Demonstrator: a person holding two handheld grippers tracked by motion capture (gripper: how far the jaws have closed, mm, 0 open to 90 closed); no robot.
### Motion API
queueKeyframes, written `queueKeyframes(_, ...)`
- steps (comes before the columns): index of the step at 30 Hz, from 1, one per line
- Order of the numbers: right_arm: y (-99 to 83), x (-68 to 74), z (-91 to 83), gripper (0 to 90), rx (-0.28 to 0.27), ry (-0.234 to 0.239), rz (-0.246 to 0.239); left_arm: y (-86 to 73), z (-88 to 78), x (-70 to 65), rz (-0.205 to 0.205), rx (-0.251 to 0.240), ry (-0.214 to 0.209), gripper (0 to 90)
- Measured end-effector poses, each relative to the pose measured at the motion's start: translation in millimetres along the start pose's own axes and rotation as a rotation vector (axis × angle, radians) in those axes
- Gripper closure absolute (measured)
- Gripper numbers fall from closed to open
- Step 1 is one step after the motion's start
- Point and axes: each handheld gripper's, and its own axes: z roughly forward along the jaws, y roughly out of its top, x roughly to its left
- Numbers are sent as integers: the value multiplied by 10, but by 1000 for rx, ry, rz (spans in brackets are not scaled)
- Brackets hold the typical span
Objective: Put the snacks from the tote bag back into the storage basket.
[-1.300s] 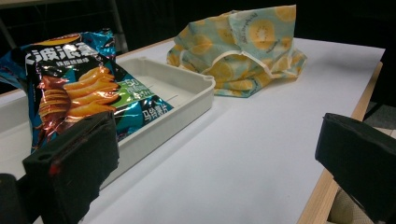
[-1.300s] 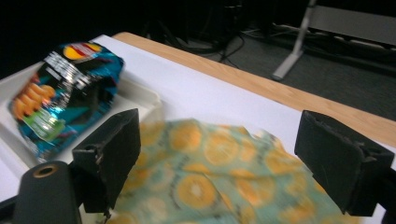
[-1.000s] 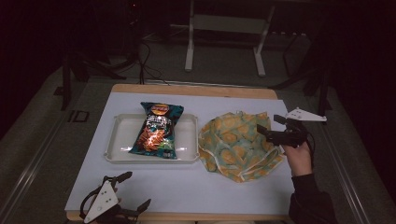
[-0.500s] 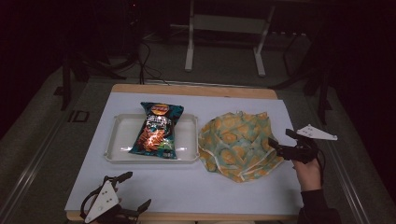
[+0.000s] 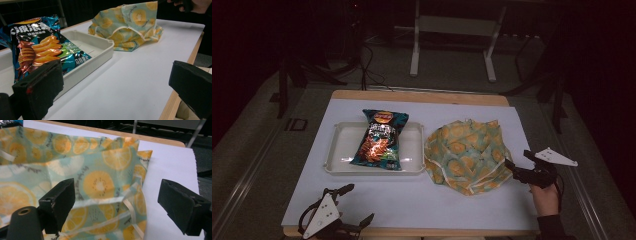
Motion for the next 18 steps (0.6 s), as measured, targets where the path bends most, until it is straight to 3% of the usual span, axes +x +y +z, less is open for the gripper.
queueKeyframes(6, -138, 22, 1, 140, -29, -9, 0, 2, 1, -2, 4, 1, -3, 1)
queueKeyframes(9, -188, 61, 11, 132, -48, -48, -10, 5, -2, -4, 5, 0, -4, 1)
queueKeyframes(11, -212, 97, 7, 123, -71, -102, -32, 5, -5, -4, 7, -1, -4, 1)
queueKeyframes(14, -237, 119, -4, 121, -101, -124, -28, 6, -9, -2, 7, -3, -3, 2)
queueKeyframes(18, -281, 158, 46, 120, -88, -135, -25, 6, -10, -4, 8, -2, -5, 1)
